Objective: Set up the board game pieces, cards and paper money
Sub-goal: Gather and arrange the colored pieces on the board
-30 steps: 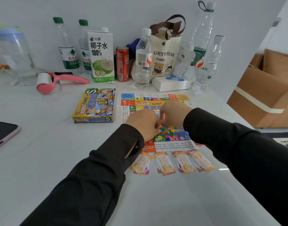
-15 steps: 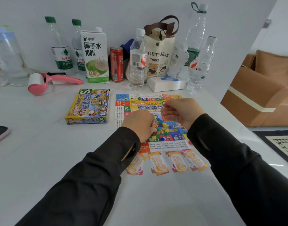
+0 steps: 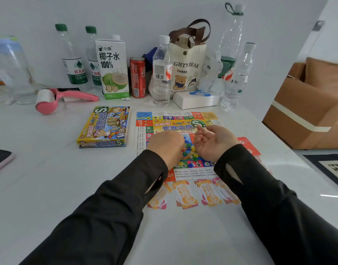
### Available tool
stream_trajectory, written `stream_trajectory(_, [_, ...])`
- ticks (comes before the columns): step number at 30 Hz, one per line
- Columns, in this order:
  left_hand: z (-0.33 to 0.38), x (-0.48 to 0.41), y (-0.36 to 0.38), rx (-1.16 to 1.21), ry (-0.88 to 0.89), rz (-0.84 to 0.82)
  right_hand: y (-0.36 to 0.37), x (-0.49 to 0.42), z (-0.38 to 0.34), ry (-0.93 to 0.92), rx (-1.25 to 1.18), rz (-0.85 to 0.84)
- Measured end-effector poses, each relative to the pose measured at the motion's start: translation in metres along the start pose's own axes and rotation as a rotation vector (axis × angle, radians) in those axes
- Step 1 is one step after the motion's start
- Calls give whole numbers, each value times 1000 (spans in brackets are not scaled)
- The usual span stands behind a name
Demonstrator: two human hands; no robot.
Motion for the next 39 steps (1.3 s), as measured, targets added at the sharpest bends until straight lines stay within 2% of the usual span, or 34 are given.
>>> stream_trajectory(5, [11,-2,-1,-127,68,18,-2,0,-4,-6,-62,24])
stream_trajectory(14, [-10,-9,10,163,-74,-157,-3,1,-5,10,-80,28])
stream_trajectory(21, [-8,-6,10,196,-53,-166,-4,-1,-3,3,-66,52])
stream_trajectory(28, [-20,-7,9,347,-81,-163,-6,-2,-11,-34,-3,53])
stream_trajectory(30, [-19,-7,8,338,-78,-168,-6,-2,-20,-101,288,40])
stream_trajectory(33, [-18,-8,7,305,-96,-171,11,7,-35,-363,1172,52])
stream_trajectory(35, [-18,-8,7,306,-105,-160,30,9,-32,-561,1611,4])
stream_trajectory(37, [-19,-8,7,321,-106,-151,36,7,-23,-626,1852,0])
stream_trajectory(39, [-20,-7,7,331,-109,-152,33,5,-18,-600,1957,37])
Point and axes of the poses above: each hand's wrist, its own x-axis away from the middle knuckle, its own y-axis out of the palm, z = x × y, the point moved 8 cm from there along -x, towards the middle knuckle, and after that the axes turned 3 degrees about x, right-handed, at the moved point
